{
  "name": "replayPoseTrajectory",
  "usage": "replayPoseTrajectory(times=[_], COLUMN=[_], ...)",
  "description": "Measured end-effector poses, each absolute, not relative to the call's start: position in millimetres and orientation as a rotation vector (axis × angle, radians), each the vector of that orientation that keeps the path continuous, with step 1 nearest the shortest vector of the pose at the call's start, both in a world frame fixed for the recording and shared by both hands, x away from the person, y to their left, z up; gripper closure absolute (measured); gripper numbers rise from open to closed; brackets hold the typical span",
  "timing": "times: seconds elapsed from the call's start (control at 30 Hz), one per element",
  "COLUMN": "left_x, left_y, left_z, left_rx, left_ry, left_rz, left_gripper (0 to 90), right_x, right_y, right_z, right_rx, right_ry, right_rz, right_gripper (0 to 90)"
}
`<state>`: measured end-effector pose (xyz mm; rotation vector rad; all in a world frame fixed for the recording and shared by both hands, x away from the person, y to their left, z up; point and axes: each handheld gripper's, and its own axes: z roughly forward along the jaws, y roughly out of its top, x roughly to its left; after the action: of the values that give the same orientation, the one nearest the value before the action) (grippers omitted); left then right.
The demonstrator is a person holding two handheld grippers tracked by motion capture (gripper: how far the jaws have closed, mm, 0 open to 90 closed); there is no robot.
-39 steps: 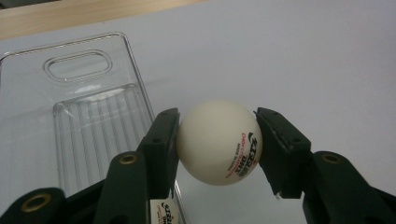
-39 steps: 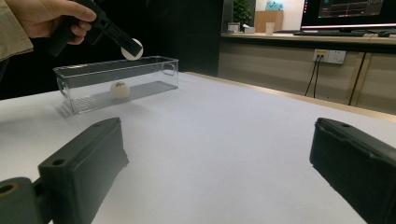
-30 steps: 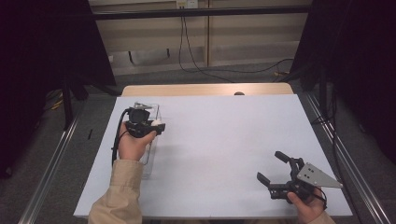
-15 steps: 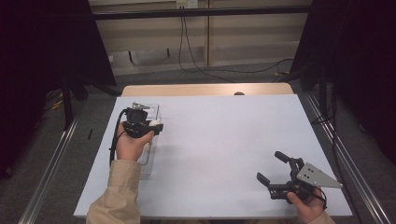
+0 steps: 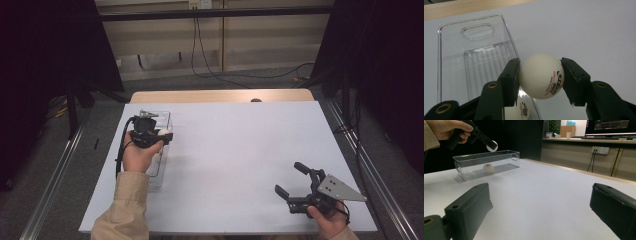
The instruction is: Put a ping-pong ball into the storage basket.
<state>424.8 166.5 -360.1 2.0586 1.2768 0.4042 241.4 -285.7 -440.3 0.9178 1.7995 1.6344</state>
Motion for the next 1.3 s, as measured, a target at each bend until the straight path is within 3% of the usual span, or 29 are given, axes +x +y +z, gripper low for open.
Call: replayPoseTrajectory(times=[1.3], left_x=[422], left_y=[182], left_z=[-365], left_rx=[2.052], left_ry=[1.304], left_rz=[0.434], left_gripper=[51.2], right_x=[241], right_y=[-286], right_z=[-440], right_rx=[0.917], right_ry=[1.800], right_rz=[1.634], right_gripper=[2.7])
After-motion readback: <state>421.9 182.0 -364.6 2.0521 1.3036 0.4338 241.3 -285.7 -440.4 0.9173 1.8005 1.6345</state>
